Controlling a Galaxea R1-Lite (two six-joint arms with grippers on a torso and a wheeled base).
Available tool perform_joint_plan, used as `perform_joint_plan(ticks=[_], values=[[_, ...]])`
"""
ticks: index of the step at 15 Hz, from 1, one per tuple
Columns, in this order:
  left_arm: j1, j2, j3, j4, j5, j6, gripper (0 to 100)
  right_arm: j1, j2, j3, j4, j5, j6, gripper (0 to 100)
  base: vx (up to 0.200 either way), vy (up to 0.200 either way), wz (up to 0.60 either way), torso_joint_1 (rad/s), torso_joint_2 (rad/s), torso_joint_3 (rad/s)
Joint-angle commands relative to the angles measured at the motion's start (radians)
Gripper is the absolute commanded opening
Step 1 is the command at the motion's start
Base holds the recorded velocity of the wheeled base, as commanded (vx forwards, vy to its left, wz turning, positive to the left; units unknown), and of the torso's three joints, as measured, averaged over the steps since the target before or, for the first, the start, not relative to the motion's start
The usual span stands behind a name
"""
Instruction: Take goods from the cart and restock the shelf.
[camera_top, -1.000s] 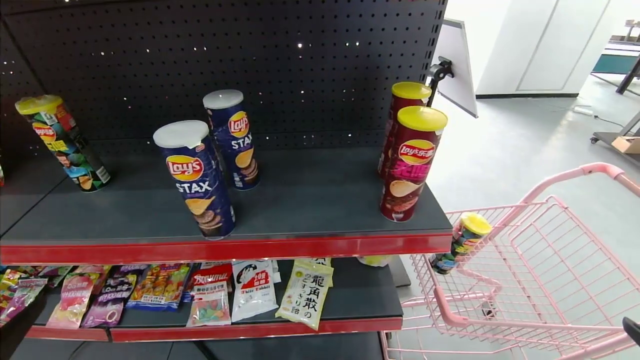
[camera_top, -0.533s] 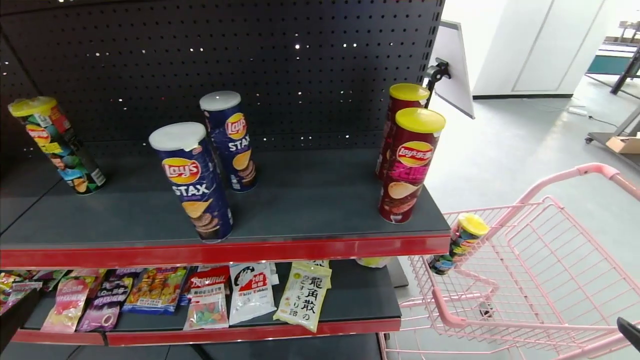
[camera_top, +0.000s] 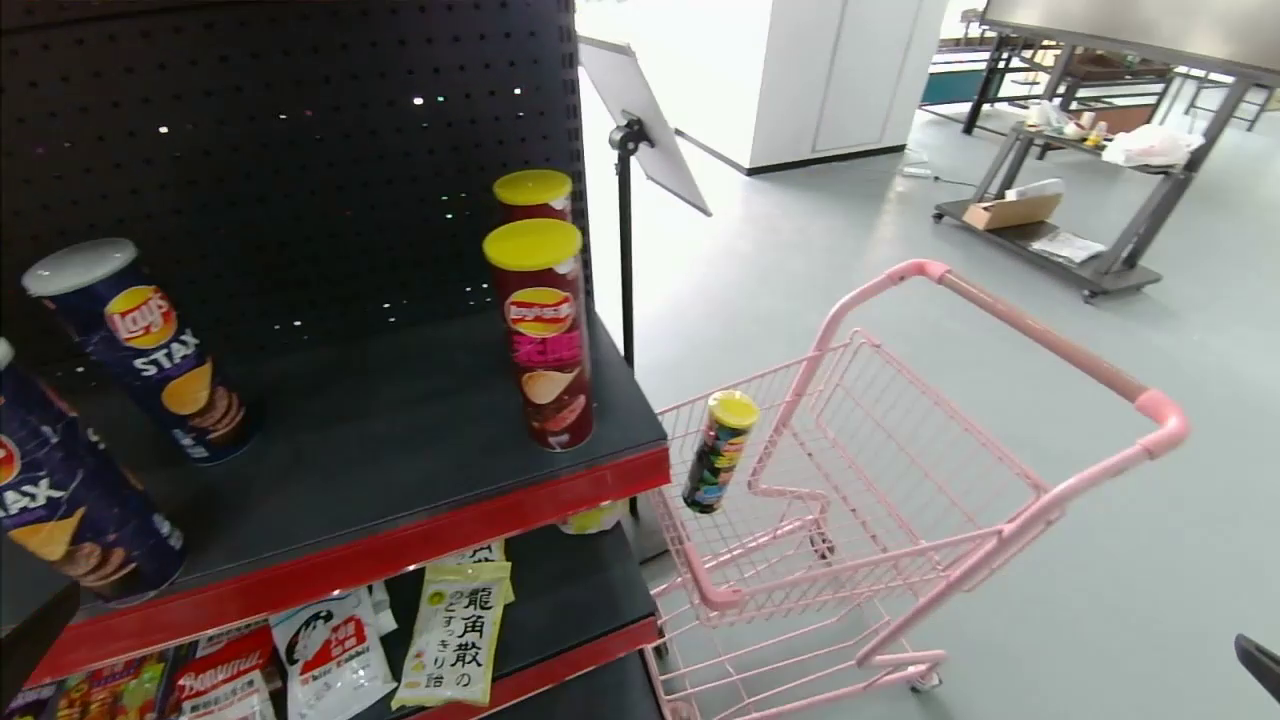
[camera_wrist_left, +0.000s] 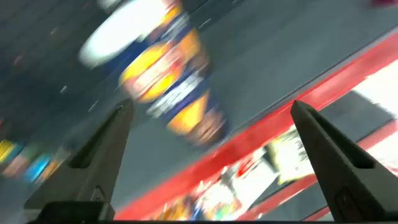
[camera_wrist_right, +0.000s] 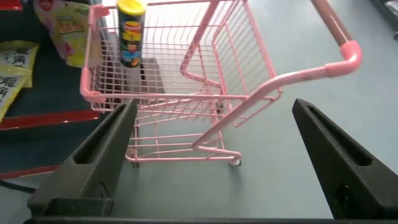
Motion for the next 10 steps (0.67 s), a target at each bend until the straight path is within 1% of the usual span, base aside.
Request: perform_joint_plan(ticks=[1, 3, 5, 6, 7, 8, 10], values=[[0.001, -0.007, 0.000, 0.000, -0.006, 0.000, 100, 0.000, 0.008, 0.000, -0.001, 0.000, 0.000, 100, 0.000, 0.000, 0.00, 0.000, 0.00, 0.000], [-0.002, -0.003, 0.000, -0.001, -0.011, -0.008, 100, 0.000, 0.022, -0.003, -0.004, -0.002, 0.000, 100, 0.000, 0.000, 0.00, 0.000, 0.00, 0.000], [-0.002, -0.005, 0.001, -0.001, -0.035, -0.014, 100, -0.002, 0.028, -0.003, -0.011, -0.005, 0.000, 100, 0.000, 0.000, 0.00, 0.000, 0.00, 0.000], [0.001, -0.005, 0.001, -0.001, -0.037, -0.014, 100, 0.000, 0.026, -0.003, -0.011, -0.005, 0.000, 100, 0.000, 0.000, 0.00, -0.085, 0.17, 0.115], [0.001, -0.005, 0.001, -0.001, -0.057, -0.015, 100, -0.002, 0.026, -0.002, -0.011, -0.005, 0.000, 100, 0.000, 0.000, 0.00, -0.134, 0.32, 0.193], [0.001, -0.005, 0.001, -0.001, -0.063, -0.015, 100, -0.002, 0.026, -0.002, -0.010, -0.006, 0.000, 100, 0.000, 0.000, 0.00, -0.129, 0.33, 0.203], [0.001, -0.005, 0.001, 0.000, -0.063, -0.015, 100, -0.002, 0.028, 0.000, -0.010, -0.005, 0.000, 100, 0.000, 0.000, 0.00, -0.139, 0.35, 0.215]])
